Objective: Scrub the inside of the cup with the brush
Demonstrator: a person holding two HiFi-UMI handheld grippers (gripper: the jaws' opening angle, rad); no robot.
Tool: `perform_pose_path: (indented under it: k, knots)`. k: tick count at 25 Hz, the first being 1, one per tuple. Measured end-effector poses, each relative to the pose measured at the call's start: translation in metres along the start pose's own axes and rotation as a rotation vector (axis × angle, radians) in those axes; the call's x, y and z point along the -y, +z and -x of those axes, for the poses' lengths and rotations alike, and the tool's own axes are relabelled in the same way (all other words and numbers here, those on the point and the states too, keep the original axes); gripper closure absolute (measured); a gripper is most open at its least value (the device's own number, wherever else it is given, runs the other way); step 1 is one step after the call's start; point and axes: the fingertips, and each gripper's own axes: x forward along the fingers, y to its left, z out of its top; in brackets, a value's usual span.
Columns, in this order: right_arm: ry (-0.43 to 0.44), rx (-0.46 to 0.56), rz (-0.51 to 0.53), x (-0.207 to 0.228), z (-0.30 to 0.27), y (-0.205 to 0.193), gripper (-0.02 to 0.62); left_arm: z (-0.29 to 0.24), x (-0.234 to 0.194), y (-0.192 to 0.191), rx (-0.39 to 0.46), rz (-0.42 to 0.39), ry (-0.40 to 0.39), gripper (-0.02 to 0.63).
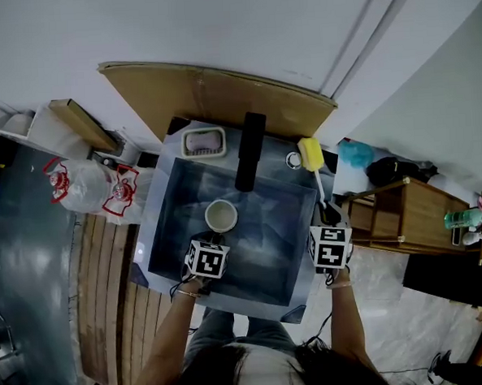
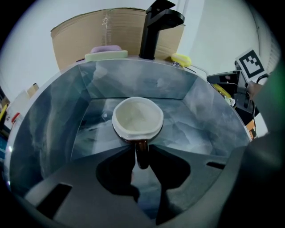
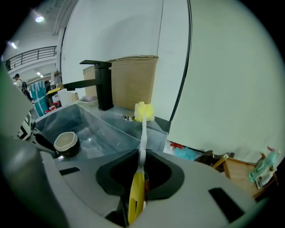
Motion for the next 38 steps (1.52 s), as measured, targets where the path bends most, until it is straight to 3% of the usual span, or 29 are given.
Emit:
perform_pose_path:
  k: [17, 38]
  knots:
    - [0.007, 0.024, -0.002, -0.004, 0.037, -0.003, 0.538, 0.0, 0.0, 0.0, 0.022, 0.056, -0.019, 0.537]
    - [0.095, -0.017, 0.157, -0.047, 0.086, -0.019, 0.54, 0.001, 0.001, 0.001, 0.023, 0.079, -0.03, 0.537]
